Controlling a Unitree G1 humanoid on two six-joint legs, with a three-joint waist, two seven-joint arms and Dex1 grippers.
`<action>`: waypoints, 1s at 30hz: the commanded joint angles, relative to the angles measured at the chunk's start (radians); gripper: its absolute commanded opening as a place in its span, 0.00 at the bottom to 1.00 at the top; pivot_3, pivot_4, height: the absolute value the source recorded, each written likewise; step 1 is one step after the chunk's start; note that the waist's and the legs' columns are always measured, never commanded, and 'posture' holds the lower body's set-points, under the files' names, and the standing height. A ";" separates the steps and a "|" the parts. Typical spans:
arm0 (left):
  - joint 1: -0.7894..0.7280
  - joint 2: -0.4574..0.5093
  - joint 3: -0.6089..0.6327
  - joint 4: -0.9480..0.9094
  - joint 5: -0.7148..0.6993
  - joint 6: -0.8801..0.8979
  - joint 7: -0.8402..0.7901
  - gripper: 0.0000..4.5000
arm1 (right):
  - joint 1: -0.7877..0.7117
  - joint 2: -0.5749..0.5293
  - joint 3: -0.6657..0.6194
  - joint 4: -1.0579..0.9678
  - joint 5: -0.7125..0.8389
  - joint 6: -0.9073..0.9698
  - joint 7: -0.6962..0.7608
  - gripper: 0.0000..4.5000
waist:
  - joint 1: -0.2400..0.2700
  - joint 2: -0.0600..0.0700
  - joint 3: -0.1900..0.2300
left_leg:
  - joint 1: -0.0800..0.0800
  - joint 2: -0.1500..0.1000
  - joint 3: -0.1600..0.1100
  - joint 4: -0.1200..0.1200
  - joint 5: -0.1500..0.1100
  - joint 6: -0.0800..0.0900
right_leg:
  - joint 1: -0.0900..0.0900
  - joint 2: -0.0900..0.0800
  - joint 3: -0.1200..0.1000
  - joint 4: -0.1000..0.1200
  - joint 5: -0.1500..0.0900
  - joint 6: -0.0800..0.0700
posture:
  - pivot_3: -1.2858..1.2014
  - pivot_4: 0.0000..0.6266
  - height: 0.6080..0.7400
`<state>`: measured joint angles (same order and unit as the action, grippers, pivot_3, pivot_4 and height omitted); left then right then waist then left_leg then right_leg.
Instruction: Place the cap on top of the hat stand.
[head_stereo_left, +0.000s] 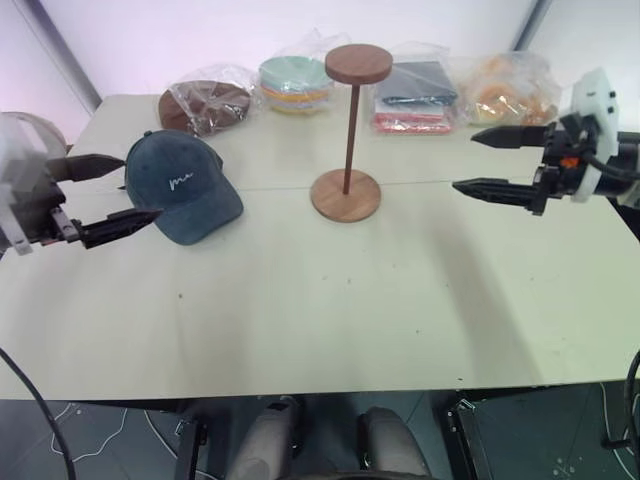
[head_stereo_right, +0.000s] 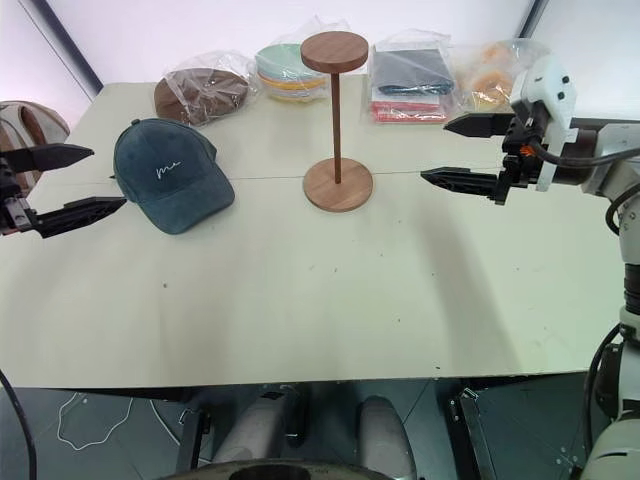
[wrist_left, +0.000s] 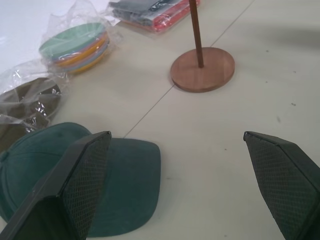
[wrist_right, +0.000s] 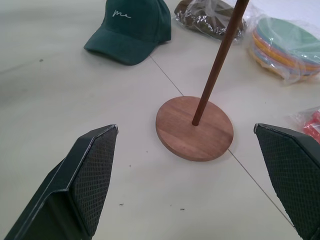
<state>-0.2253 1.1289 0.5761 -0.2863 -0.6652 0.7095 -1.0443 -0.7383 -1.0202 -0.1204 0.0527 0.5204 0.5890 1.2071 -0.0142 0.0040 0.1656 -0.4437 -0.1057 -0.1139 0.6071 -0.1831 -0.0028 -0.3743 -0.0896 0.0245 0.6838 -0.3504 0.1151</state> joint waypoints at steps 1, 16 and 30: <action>-0.005 0.019 0.046 -0.017 -0.012 -0.002 0.001 0.99 | -0.034 0.003 -0.009 -0.002 -0.004 -0.016 0.005 1.00 | 0.000 0.000 0.000 | 0.000 0.000 0.000 0.000 0.000 0.000 | 0.000 0.000 0.000 0.000 0.000 0.000 | 0.52 0.24 1.00; -0.029 0.019 0.027 -0.032 -0.039 0.028 0.021 0.99 | -0.038 0.018 -0.011 -0.020 -0.002 -0.003 0.003 1.00 | 0.000 0.000 0.000 | 0.000 0.000 0.000 0.000 0.000 0.000 | 0.000 0.000 0.000 0.000 0.000 0.000 | 0.52 0.24 1.00; -0.006 0.023 0.042 -0.064 -0.046 0.049 0.024 0.99 | -0.049 0.028 -0.005 -0.010 -0.006 -0.008 0.006 1.00 | 0.000 0.000 0.000 | 0.000 0.000 0.000 0.000 0.000 0.000 | 0.000 0.000 0.000 0.000 0.000 0.000 | 0.52 0.24 1.00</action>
<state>-0.2287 1.1289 0.5758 -0.3294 -0.7015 0.7587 -1.0228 -0.7557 -0.9937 -0.1181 0.0549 0.5142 0.5923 1.2122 -0.0145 0.0041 0.1658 -0.4437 -0.1057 -0.1138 0.6070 -0.1831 -0.0028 -0.3744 -0.0896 0.0246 0.6838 -0.3504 0.1151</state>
